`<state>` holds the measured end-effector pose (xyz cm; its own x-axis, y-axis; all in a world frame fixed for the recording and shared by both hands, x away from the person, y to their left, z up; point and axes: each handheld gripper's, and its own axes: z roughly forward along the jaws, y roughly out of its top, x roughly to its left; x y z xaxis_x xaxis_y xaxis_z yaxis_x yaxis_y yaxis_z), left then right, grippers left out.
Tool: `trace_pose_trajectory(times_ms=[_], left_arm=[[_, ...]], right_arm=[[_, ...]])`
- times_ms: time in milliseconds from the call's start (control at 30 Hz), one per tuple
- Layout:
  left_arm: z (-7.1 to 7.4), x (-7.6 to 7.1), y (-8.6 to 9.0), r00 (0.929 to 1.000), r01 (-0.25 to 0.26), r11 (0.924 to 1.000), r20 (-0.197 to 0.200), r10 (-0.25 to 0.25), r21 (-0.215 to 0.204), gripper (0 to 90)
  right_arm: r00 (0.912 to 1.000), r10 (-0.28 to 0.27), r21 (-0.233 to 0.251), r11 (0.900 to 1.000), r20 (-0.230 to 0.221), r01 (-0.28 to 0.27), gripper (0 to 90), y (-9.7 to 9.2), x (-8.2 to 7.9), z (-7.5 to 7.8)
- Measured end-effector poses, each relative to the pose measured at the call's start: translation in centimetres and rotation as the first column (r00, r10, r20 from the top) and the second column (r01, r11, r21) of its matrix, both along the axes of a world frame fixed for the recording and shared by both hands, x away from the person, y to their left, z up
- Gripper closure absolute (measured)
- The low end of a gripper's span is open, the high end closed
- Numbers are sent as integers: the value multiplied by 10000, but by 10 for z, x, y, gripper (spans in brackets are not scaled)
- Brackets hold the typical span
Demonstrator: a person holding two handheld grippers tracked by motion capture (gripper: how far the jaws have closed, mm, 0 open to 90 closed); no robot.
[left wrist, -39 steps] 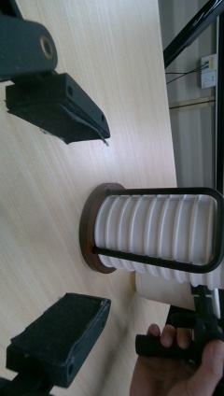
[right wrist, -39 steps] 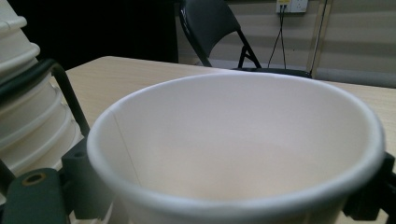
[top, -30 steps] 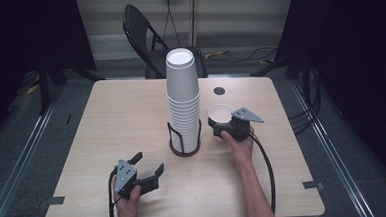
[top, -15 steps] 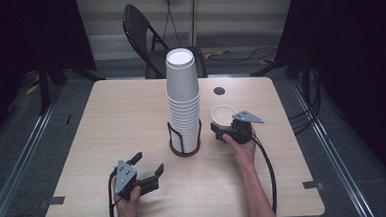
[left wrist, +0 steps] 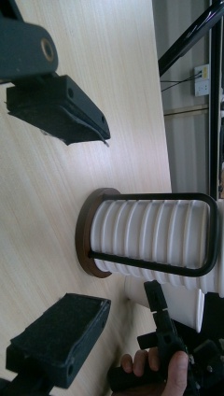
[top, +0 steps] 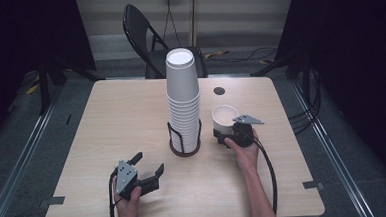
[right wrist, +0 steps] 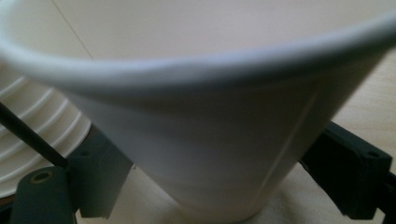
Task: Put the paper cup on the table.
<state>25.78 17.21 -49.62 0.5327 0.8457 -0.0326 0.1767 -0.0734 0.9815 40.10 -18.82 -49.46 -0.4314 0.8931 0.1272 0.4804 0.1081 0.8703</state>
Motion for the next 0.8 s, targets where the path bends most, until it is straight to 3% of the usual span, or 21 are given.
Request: trace_pose_trajectory(times_ms=[133,800], left_arm=[[0,0,0,10000,-4,10000,3,4,5,159],[0,0,0,9999,-165,9999,25,165,-48,159]], right_arm=[[9997,-6,-27,10000,-230,6,132,-2,-6,0],[9978,-501,585,9972,440,475,135,-15,-43,10]])
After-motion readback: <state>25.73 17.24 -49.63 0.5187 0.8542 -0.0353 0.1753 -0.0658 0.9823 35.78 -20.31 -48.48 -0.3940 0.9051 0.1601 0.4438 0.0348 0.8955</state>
